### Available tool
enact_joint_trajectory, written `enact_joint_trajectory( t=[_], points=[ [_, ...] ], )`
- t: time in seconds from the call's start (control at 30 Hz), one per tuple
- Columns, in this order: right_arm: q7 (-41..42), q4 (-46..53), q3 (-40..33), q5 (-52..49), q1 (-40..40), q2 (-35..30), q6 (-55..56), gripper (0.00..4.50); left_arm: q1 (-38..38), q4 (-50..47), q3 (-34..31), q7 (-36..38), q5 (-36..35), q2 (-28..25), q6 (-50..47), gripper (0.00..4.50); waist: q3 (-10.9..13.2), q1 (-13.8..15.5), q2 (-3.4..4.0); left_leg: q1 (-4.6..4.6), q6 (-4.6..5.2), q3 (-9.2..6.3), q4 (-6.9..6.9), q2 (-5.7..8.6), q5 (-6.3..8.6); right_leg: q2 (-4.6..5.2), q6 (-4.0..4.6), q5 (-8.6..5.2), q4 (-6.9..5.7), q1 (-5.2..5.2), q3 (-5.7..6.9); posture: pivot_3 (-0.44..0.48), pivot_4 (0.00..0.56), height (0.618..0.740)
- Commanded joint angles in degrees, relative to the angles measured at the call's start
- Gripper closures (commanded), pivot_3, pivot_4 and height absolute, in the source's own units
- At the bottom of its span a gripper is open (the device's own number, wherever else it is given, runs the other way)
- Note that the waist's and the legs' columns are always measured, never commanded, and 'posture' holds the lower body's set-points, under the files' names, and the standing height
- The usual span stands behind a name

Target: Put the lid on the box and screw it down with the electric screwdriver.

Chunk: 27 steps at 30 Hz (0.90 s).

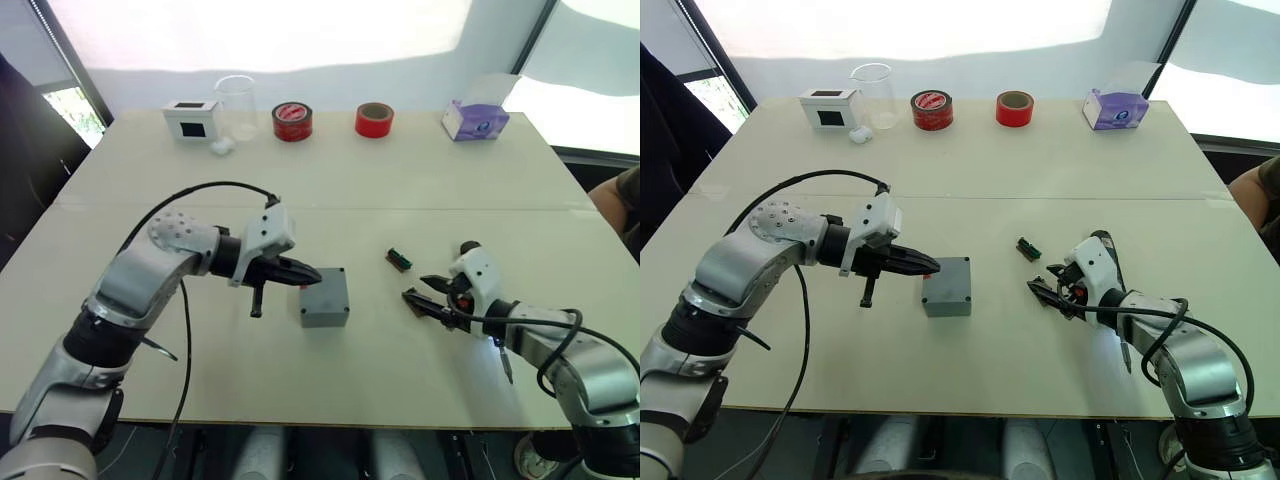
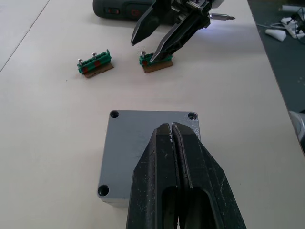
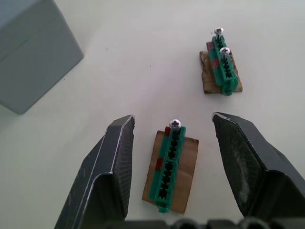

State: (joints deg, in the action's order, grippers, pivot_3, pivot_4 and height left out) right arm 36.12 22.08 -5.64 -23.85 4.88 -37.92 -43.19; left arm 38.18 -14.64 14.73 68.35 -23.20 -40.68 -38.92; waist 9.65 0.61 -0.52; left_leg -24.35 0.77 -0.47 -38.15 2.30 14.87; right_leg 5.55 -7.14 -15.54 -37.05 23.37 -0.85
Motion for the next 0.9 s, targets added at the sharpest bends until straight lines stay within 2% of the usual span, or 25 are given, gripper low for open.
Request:
enact_joint_trajectory(
  t=[0.03, 0.07, 0.23, 0.9],
  points=[
    [0.2, 0.2, 0.2, 0.7, 0.3, -0.4, 1.6, 2.35, 0.2, -1.6, -0.9, -0.1, -0.1, -0.6, 0.7, 4.5, 0.0, 0.0, 0.0, 0.0, 0.0, 0.0, 0.0, 0.0, 0.0, 0.0, 0.0, 0.0, 0.0, 0.0, 0.0, 0.0, 0.15, 0.74],
    [0.1, -0.1, 0.3, 1.1, 0.3, -0.4, 1.8, 2.52, 0.3, -1.6, -0.9, -0.1, -0.1, -0.6, 0.7, 4.5, 0.0, 0.0, 0.0, 0.0, 0.0, 0.0, 0.0, 0.0, 0.0, 0.0, 0.0, 0.0, 0.0, 0.0, 0.0, 0.0, 0.15, 0.74],
    [-0.5, -0.9, 0.4, 1.5, 0.8, 0.4, 2.2, 4.46, 0.3, -1.6, -0.9, -0.1, 0.0, -0.4, 0.9, 4.5, 0.0, 0.0, 0.0, 0.0, 0.0, 0.0, 0.0, 0.0, 0.0, 0.0, 0.0, 0.0, 0.0, 0.0, 0.0, 0.0, 0.15, 0.74],
    [-0.6, 2.1, -3.1, -2.1, 1.9, 0.6, -0.4, 4.46, -0.7, 0.4, -1.7, -0.6, -0.5, -0.3, 0.6, 4.5, 0.0, 0.0, 0.0, 0.0, 0.0, 0.0, 0.0, 0.0, 0.0, -0.01, 0.0, 0.0, -0.02, 0.0, 0.0, 0.0, 0.15, 0.74]
  ],
)
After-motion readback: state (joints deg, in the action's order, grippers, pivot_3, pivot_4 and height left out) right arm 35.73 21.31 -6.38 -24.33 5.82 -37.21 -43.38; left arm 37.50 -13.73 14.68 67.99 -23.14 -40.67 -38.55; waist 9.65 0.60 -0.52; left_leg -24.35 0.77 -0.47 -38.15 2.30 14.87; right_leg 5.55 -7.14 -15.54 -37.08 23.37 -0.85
